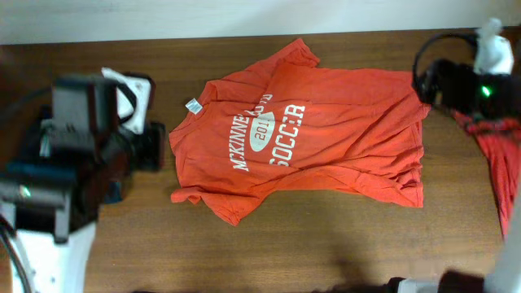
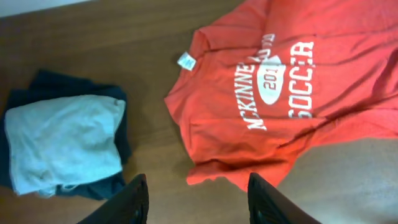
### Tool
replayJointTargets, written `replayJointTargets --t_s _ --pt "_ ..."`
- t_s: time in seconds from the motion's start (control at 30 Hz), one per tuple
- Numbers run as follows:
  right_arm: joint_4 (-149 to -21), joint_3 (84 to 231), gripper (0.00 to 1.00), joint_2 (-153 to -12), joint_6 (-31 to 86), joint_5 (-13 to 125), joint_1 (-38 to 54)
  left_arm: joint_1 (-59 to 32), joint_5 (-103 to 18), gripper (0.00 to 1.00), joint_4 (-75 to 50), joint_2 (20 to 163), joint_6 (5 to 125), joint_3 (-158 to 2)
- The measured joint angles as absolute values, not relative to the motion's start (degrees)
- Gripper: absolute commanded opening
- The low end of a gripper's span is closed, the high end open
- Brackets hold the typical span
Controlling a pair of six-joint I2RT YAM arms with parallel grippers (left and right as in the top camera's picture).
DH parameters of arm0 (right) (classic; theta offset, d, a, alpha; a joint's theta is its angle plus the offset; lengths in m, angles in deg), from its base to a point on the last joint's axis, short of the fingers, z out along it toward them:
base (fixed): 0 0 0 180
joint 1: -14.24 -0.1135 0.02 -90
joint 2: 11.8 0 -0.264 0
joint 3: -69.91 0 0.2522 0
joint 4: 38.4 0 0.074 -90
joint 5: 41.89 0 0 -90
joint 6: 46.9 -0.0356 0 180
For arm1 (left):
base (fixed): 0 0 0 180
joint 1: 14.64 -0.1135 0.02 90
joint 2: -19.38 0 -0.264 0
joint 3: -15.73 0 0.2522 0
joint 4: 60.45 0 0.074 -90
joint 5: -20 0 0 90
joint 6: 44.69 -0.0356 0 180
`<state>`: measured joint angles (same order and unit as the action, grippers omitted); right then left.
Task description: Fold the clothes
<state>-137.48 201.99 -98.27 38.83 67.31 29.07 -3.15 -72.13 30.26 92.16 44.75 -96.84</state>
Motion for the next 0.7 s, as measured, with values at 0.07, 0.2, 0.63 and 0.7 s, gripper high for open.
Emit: replayJointTargets --t_s 0.07,0.2,0.63,0.7 --pt "-140.21 202.12 1.0 -94.51 38.63 67.33 29.09 -0.6 -73.07 0.96 27.22 90.17 45.41 -90.32" --pt "-145.32 202.23 0.99 -91.37 37.58 67.33 29.09 3.4 -70.53 0.93 20.3 90.36 45.8 -76.77" --pt "-149.12 198.03 0.99 -95.98 32.49 68.2 29.09 17.94 -62.58 0.56 12.84 107.41 43.25 -60.91" --pt "-149.12 197.38 0.98 -96.46 32.49 68.18 29.09 21.26 -63.91 0.56 12.71 110.84 44.93 -60.91"
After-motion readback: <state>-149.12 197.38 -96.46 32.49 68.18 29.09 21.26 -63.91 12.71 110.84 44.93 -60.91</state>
